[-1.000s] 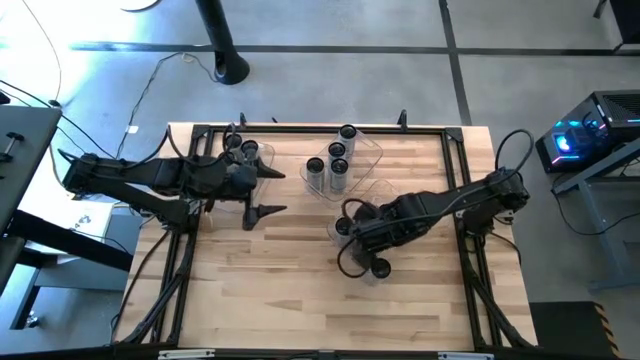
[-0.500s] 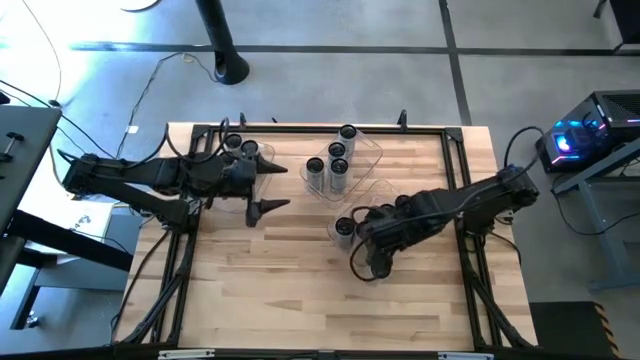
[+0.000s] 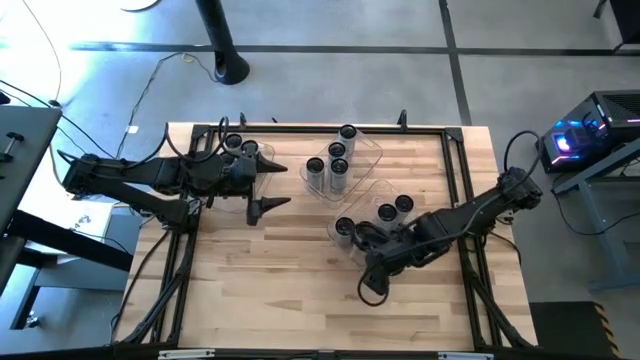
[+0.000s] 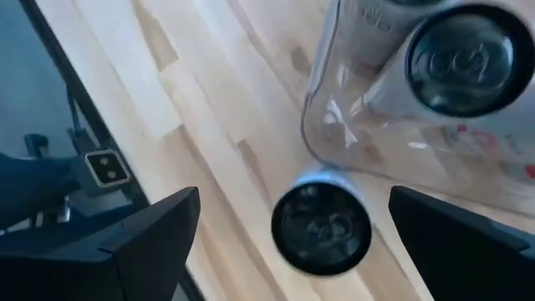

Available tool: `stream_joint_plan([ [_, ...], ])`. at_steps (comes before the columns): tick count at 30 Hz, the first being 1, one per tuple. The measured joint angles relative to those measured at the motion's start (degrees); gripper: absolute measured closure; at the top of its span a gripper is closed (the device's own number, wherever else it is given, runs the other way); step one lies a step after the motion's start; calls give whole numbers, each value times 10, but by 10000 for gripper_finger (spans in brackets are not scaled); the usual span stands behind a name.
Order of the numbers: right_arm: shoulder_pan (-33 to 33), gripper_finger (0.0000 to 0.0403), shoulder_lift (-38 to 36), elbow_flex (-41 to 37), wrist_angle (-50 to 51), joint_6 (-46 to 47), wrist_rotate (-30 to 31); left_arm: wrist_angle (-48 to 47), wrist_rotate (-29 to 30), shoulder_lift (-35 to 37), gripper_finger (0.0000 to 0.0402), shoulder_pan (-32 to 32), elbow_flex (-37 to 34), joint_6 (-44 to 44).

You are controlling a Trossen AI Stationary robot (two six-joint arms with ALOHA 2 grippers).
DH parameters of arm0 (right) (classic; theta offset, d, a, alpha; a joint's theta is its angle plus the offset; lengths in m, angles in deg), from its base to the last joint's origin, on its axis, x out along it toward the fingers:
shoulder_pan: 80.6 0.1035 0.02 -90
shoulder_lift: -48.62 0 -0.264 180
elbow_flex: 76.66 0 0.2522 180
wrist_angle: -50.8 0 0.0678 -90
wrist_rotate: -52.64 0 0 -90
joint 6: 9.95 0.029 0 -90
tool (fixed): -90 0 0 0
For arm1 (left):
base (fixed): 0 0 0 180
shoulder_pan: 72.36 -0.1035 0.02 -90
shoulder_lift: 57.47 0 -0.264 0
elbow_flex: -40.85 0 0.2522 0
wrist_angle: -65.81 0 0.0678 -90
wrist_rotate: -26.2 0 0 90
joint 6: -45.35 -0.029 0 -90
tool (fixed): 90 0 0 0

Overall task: Sort soda cans
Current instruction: Put the white-yellow soda can into the top left transparent bin

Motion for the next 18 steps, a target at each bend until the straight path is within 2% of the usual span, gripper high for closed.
stream_joint_plan([
  [5, 8, 18, 10, 0, 26, -13, 30, 0, 10, -4, 30, 0, 0, 0],
  [8, 8, 18, 24, 0, 62, -13, 26, -1, 11, -7, 30, 0, 0, 0],
  [18, 11, 18, 73, 1, 56, -83, 11, -11, 11, -31, 30, 0, 0, 15],
])
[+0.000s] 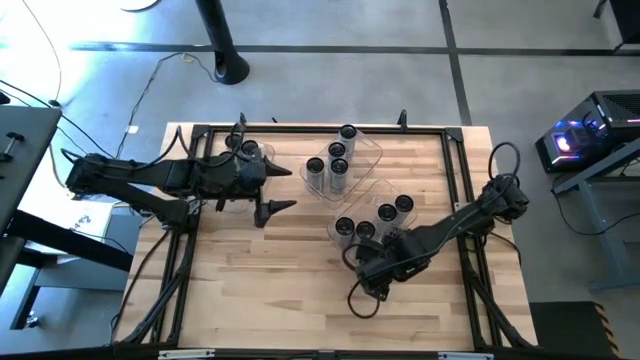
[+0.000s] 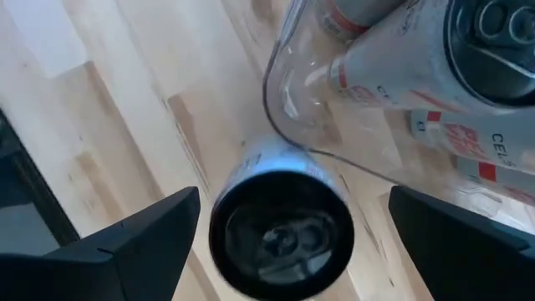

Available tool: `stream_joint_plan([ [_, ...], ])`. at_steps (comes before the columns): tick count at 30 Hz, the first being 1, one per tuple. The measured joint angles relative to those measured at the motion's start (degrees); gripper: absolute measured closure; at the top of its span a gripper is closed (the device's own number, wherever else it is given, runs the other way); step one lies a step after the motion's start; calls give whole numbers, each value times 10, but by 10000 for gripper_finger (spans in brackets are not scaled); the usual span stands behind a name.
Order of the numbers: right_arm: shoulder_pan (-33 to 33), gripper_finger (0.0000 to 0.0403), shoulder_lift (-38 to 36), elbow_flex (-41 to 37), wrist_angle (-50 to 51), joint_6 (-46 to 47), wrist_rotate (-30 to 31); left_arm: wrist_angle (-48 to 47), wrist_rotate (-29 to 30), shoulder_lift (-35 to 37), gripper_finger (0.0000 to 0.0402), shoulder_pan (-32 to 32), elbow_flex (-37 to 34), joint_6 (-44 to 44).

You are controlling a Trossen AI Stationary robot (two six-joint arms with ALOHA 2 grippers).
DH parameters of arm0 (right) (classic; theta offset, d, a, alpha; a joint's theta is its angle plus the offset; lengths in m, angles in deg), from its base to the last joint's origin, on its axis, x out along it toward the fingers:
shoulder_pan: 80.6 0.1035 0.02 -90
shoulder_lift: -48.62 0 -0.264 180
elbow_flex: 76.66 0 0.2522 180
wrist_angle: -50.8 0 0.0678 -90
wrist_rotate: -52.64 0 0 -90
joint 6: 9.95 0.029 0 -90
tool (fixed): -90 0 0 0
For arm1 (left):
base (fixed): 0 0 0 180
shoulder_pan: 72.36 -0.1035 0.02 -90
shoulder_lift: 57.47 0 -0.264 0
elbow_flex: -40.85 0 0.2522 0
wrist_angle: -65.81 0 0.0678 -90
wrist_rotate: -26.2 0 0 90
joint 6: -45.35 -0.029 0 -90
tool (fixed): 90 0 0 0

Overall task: Sort soda cans
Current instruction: Put the white-yellow soda can into the top left transparent bin

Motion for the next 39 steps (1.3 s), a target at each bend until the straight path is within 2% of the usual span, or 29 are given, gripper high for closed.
stream_joint_plan([
  [25, 19, 22, 50, 0, -3, 37, -4, 1, -2, -9, 30, 0, 0, 0],
  [29, 18, 54, 56, 0, 4, 56, -8, 1, -2, -9, 30, 0, 0, 0],
  [36, 19, 163, 60, 0, 13, 53, -13, -7, -16, -9, 30, 0, 0, 19],
  [39, 18, 163, 60, 1, 16, 43, -17, -16, -24, -9, 30, 0, 0, 25],
])
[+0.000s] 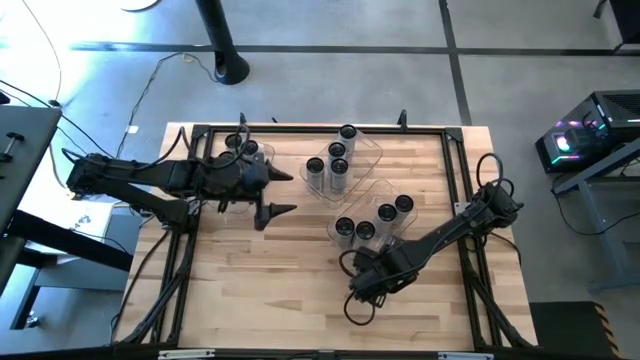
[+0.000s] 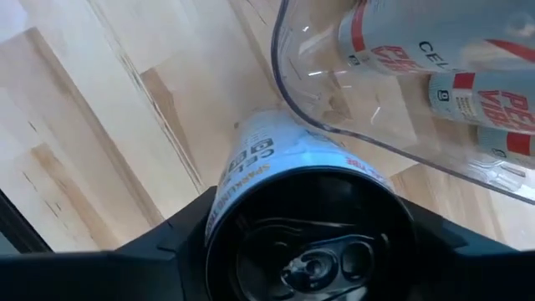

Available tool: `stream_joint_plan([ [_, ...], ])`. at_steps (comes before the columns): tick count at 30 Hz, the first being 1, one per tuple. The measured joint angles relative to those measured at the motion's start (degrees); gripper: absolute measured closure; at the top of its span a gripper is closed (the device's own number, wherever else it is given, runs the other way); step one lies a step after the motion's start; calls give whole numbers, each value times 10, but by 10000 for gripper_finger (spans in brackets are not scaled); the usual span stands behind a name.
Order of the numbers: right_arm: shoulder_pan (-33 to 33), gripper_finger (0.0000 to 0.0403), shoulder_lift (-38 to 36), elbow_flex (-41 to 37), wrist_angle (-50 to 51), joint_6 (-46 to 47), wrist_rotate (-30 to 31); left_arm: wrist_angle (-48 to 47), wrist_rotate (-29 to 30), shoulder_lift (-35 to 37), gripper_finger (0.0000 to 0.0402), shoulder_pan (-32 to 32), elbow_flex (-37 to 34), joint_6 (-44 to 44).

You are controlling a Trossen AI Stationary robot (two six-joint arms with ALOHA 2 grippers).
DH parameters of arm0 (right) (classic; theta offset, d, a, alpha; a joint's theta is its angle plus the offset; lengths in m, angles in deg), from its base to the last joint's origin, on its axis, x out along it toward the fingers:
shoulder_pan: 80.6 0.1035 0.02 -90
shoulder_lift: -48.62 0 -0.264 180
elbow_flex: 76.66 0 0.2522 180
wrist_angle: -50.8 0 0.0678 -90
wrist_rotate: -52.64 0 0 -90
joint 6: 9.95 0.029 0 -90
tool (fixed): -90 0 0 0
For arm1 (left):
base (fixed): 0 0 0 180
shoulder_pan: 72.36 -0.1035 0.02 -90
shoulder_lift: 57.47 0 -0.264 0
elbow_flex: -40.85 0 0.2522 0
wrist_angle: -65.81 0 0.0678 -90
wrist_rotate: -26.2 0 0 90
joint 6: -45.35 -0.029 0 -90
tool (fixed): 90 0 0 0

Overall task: Sort soda cans
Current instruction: Put the white-yellow soda can into the top left transparent bin

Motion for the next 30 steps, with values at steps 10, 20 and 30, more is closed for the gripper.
stream_joint_plan([
  [10, 1, 163, -28, 23, 8, 1, -29, -28, -118, 45, 30, 0, 0, -17],
  [20, -25, 163, -33, 131, 16, 16, -11, -142, -126, 170, 30, 0, 0, -44],
  [30, -50, 163, -33, 191, -63, -65, 31, -165, -89, 233, 30, 4, -3, 61],
])
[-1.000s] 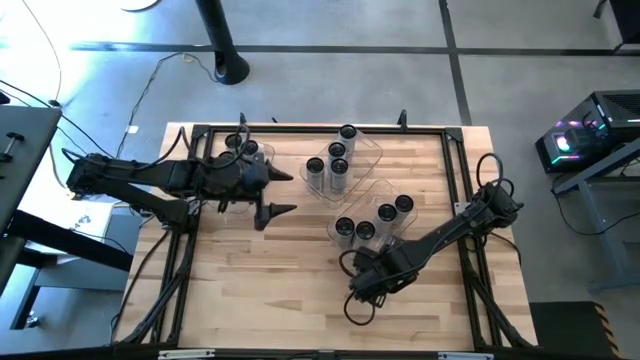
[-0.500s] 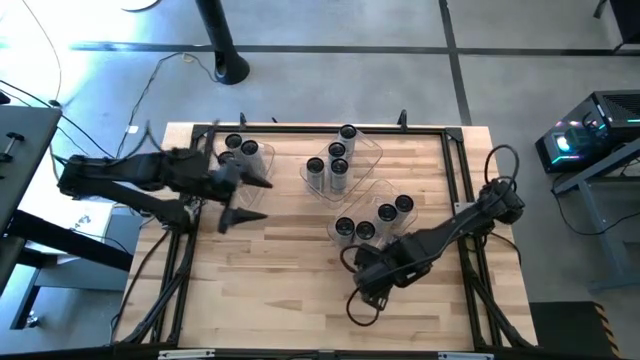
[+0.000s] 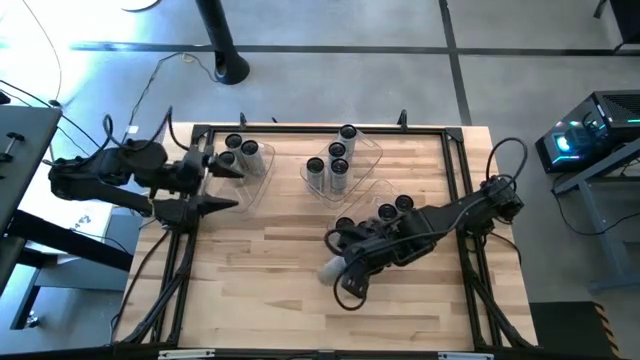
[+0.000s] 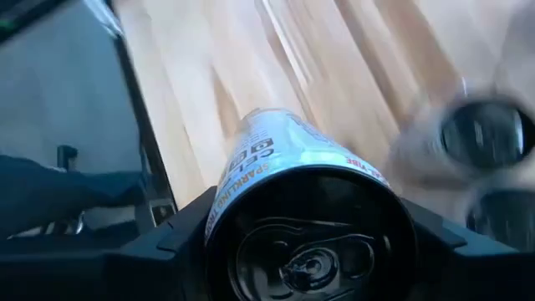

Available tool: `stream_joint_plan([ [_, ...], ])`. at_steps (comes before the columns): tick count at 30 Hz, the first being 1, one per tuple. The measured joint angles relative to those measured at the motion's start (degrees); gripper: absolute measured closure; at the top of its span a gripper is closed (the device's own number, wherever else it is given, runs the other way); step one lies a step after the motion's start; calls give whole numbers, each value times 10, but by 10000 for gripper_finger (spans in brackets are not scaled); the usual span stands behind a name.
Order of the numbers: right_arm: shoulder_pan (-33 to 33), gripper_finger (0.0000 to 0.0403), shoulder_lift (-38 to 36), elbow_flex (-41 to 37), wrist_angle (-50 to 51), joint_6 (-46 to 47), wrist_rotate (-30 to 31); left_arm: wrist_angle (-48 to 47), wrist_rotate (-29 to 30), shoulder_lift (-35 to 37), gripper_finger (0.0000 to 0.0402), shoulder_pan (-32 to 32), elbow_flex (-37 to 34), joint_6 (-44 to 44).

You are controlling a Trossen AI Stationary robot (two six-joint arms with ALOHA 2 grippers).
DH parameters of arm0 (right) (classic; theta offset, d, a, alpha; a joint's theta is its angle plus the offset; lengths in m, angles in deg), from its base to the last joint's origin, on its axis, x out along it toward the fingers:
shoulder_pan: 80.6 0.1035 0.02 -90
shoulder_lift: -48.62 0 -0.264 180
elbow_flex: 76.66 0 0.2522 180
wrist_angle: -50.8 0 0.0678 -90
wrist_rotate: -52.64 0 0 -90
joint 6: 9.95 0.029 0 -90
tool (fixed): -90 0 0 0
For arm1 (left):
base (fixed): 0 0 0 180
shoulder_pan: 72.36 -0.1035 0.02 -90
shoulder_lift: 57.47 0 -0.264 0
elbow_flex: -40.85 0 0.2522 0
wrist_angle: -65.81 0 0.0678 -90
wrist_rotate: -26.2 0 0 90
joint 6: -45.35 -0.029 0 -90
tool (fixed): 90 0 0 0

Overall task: Sort soda cans
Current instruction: Put the white-yellow soda can into the top left transparent bin

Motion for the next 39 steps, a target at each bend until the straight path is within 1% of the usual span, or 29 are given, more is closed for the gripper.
stream_joint_plan([
  [3, -2, 163, 0, 0, -46, -63, 33, 66, -22, -4, 30, 15, -16, 48],
  [6, -6, 163, 0, 0, -68, -123, 71, 151, -28, -24, 30, 43, -48, 92],
  [8, -8, 163, 0, 0, -83, -160, 107, 175, -21, -49, 30, 64, -58, 116],
  [11, -8, 163, 0, 0, -98, -214, 154, 182, -3, -94, 30, 95, -59, 154],
  [14, -14, 163, 0, -1, -135, -264, 158, 239, 19, -134, 30, 128, -59, 177],
  [17, -18, 163, 0, -3, -174, -309, 144, 297, 42, -170, 30, 151, -55, 176],
  [19, -20, 163, 0, -3, -183, -339, 146, 294, 55, -193, 30, 159, -42, 163],
  [21, -24, 163, 0, -3, -190, -353, 145, 268, 62, -214, 30, 165, -27, 142],
  [25, -29, 163, 0, -4, -217, -374, 133, 227, 63, -250, 30, 166, 5, 71],
  [29, -32, 163, 0, -4, -238, -397, 128, 166, 83, -280, 30, 155, 42, 11],
  [32, -37, 163, 0, -4, -251, -407, 129, 126, 65, -302, 30, 148, 66, -13],
  [35, -46, 163, 0, -4, -277, -424, 134, 84, 41, -319, 30, 141, 81, -16],
  [39, -55, 163, 0, -4, -292, -429, 129, 72, 24, -325, 30, 133, 88, -12],
])
